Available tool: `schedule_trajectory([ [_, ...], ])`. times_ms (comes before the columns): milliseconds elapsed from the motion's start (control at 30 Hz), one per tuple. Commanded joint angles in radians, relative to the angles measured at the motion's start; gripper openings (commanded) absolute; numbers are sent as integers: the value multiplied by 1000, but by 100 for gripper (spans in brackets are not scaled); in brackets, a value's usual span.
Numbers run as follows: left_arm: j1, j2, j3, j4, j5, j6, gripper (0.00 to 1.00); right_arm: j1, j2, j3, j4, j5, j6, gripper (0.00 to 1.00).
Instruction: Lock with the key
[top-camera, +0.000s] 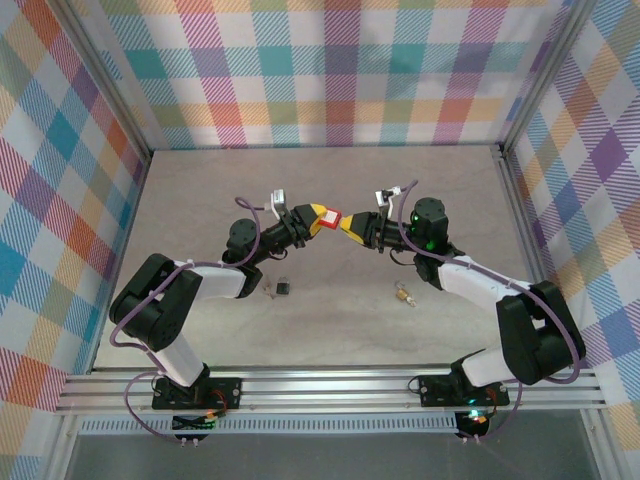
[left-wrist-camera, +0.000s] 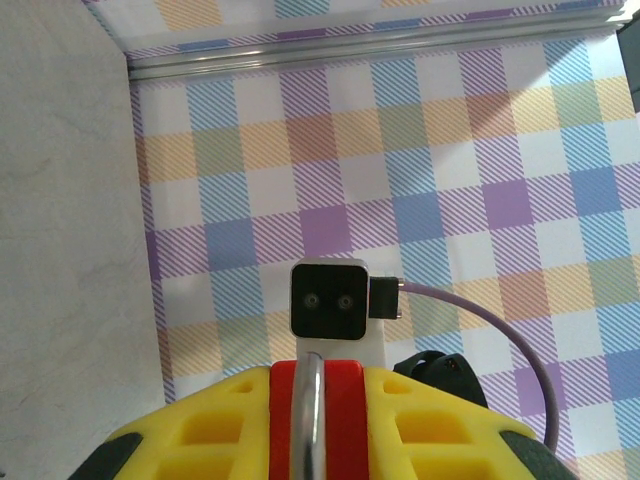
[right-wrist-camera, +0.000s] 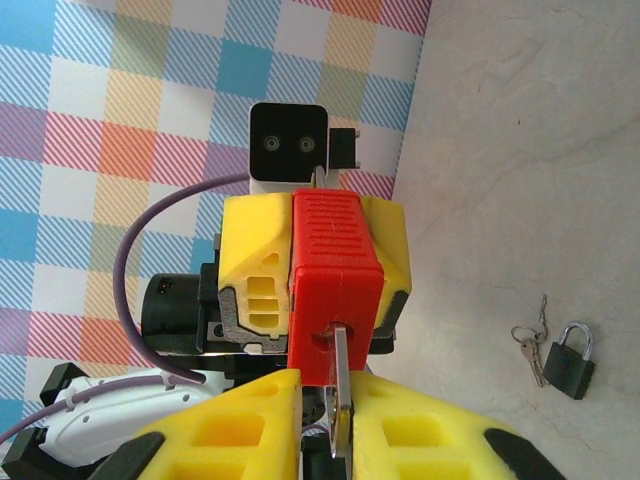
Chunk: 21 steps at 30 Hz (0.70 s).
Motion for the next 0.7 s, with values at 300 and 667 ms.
schedule_trajectory([
  [300, 9, -12, 5, 62, 1, 6, 0, 5, -6, 27, 10, -4, -30, 19],
  [667, 9, -6, 10, 64, 8, 2, 0, 5, -2, 36, 8, 0, -27, 17],
])
